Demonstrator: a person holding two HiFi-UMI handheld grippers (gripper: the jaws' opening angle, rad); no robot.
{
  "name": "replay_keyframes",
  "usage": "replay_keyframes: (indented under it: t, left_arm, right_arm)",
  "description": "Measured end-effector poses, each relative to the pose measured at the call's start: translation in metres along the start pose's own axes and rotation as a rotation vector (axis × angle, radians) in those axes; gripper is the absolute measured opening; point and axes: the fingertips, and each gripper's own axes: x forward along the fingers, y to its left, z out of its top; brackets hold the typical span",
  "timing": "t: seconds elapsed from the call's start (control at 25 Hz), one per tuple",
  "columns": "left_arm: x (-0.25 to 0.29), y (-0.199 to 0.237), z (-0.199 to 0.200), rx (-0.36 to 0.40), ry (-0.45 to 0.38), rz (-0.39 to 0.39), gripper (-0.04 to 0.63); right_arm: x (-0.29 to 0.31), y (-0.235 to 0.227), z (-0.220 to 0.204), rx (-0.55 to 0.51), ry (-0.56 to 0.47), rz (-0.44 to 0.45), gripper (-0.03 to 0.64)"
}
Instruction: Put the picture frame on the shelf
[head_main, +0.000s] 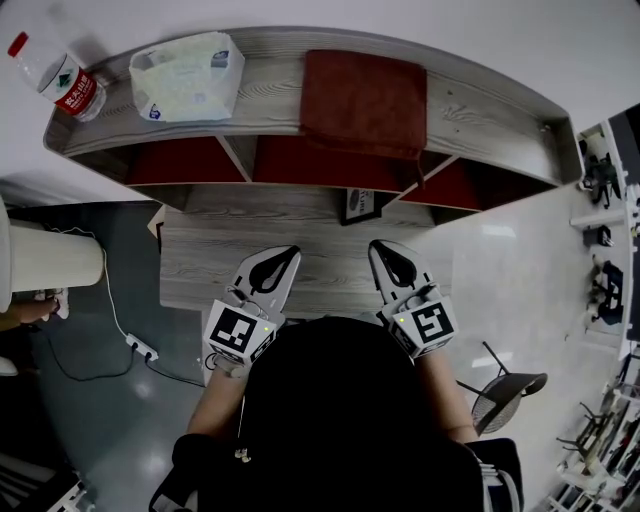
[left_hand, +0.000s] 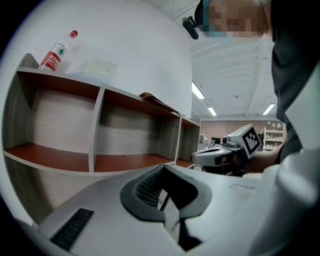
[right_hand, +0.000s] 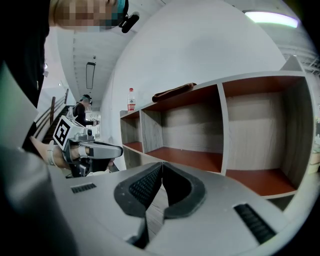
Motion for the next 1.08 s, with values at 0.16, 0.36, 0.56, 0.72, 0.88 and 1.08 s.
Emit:
replay_keyframes:
  t: [0.16, 0.36, 0.56, 0.72, 0.88, 1.08]
  left_arm:
    - [-0.002, -0.001, -0.001, 0.004, -0.001, -0.004, 0.008]
    - [-0.005, 0.000, -0.002, 0.012, -0.001, 0.010, 0.008]
    - [-0.006, 0.001, -0.001, 0.017, -0.006, 0.011, 0.008]
    - [-0.008, -0.002, -0.002, 0.031, -0.012, 0.001, 0.008]
    - [-0.007, -0.002, -0.002, -0.033, -0.015, -0.027, 0.008]
    - [-0.007, 0.000, -0.007, -0.056, -0.005, -0.033, 0.008]
  right_arm:
    - [0.000, 0.004, -0.003, 0.010, 0.002, 0.012, -0.003]
    - [-0.001, 0.006, -0.010, 0.014, 0.031, 0.006, -0.003]
    - [-0.003, 0.007, -0.015, 0.009, 0.023, 0.003, -0.003]
    - [0.000, 0.007, -0.011, 0.011, 0.014, -0.018, -0.003]
    - [-0.001, 0.007, -0.014, 0.009, 0.018, -0.018, -0.003]
    - [0.000, 0.007, -0.009, -0.012, 0.003, -0.023, -0.005]
